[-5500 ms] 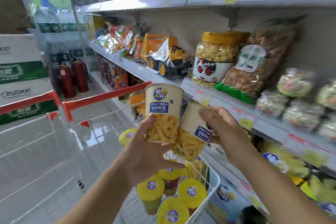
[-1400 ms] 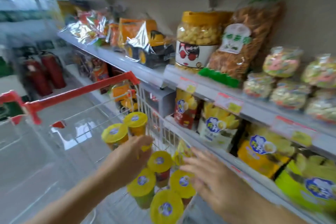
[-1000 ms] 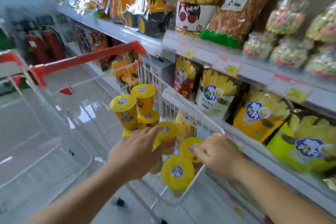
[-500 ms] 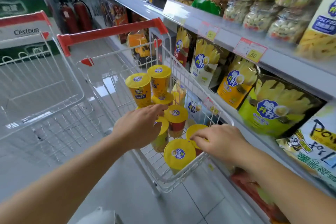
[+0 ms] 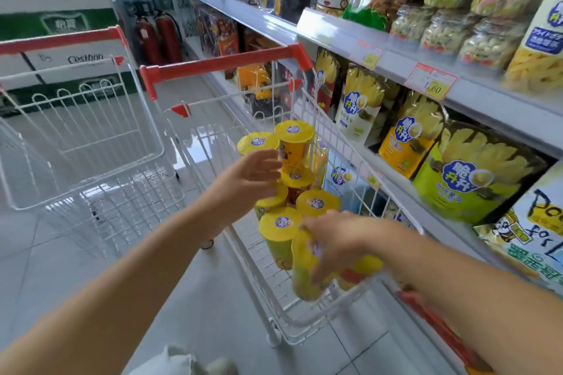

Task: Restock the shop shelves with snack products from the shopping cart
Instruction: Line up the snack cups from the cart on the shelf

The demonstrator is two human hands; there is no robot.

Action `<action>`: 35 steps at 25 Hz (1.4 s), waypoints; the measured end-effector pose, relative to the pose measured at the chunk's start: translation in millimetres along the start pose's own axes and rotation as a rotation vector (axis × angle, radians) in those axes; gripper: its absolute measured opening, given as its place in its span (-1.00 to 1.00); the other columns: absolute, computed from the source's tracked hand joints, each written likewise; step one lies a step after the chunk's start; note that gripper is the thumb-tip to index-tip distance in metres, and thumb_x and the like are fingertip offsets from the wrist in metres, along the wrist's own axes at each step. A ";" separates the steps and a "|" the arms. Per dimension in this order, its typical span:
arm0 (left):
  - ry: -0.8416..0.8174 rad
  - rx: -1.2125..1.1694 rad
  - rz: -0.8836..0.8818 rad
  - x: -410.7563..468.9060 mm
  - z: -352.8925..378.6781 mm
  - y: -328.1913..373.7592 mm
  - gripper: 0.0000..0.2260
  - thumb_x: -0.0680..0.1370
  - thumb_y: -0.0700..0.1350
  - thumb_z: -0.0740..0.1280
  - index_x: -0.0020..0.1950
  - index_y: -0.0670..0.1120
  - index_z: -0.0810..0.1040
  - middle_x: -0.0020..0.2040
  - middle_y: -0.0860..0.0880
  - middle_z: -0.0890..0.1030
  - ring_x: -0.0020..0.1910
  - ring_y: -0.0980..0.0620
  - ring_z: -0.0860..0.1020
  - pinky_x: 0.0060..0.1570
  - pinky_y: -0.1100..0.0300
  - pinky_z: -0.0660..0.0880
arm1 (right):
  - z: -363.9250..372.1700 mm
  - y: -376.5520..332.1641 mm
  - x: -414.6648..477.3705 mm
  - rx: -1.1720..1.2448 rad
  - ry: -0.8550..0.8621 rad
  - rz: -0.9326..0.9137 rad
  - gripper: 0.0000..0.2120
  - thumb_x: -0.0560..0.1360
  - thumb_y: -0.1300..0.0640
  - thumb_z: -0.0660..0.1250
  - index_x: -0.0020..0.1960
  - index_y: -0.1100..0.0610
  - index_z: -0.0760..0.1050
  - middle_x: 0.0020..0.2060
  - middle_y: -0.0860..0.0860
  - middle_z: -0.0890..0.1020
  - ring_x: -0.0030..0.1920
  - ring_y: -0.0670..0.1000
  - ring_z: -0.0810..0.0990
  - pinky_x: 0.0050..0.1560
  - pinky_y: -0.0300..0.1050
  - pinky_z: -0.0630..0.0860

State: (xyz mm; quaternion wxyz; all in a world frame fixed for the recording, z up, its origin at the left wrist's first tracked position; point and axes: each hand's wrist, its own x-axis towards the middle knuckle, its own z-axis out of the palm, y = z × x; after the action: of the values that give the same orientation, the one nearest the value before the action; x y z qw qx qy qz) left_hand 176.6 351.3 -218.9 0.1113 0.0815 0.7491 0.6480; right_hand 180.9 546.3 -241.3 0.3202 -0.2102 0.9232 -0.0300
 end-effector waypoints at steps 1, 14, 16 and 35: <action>-0.096 0.006 -0.033 -0.5 -10.7 4.3 -0.43 0.50 -0.46 0.35 0.39 0.03 0.43 0.34 -0.01 0.53 0.36 0.01 0.48 0.33 0.03 0.47 | -22.2 6.5 -10.3 0.248 0.048 -0.032 -0.31 0.33 -0.15 0.52 0.31 -0.09 0.22 -0.05 -0.08 0.48 -0.09 -0.08 0.52 -0.20 -0.28 0.50; 0.026 -0.232 0.108 8.2 -36.9 9.8 -0.64 0.40 0.02 0.42 0.18 0.00 0.53 -0.04 -0.01 0.73 -0.08 -0.01 0.71 -0.14 0.15 0.63 | -21.3 -20.8 73.2 -0.022 0.074 0.032 -0.49 0.45 -0.25 0.36 0.14 0.16 0.48 0.19 0.18 0.47 0.19 0.09 0.38 0.16 0.02 0.38; 0.035 -0.244 0.107 9.8 -35.9 8.9 -0.66 0.42 0.03 0.45 0.16 0.02 0.53 -0.04 0.00 0.73 -0.08 0.01 0.71 -0.15 0.16 0.64 | -2.8 -35.1 78.5 -0.232 0.089 0.051 -0.24 0.29 -0.42 0.39 0.24 0.10 0.38 0.27 0.11 0.33 0.33 0.12 0.22 0.35 0.09 0.25; 0.101 -0.309 0.006 8.9 -26.6 11.6 -0.65 0.43 0.13 0.39 0.14 0.00 0.62 -0.01 -0.03 0.73 -0.06 0.01 0.70 -0.07 0.08 0.65 | -44.0 25.2 1.9 0.943 0.554 -0.107 -0.57 0.31 -0.13 0.54 0.06 -0.14 0.42 0.22 -0.10 0.42 0.24 -0.03 0.44 0.18 0.00 0.46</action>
State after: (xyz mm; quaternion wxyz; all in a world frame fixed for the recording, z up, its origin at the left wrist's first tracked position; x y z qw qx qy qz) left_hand 160.5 330.0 -204.4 0.0830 0.0330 0.6447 0.7592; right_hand 143.7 565.0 -212.3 0.1230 -0.0745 0.8475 -0.5110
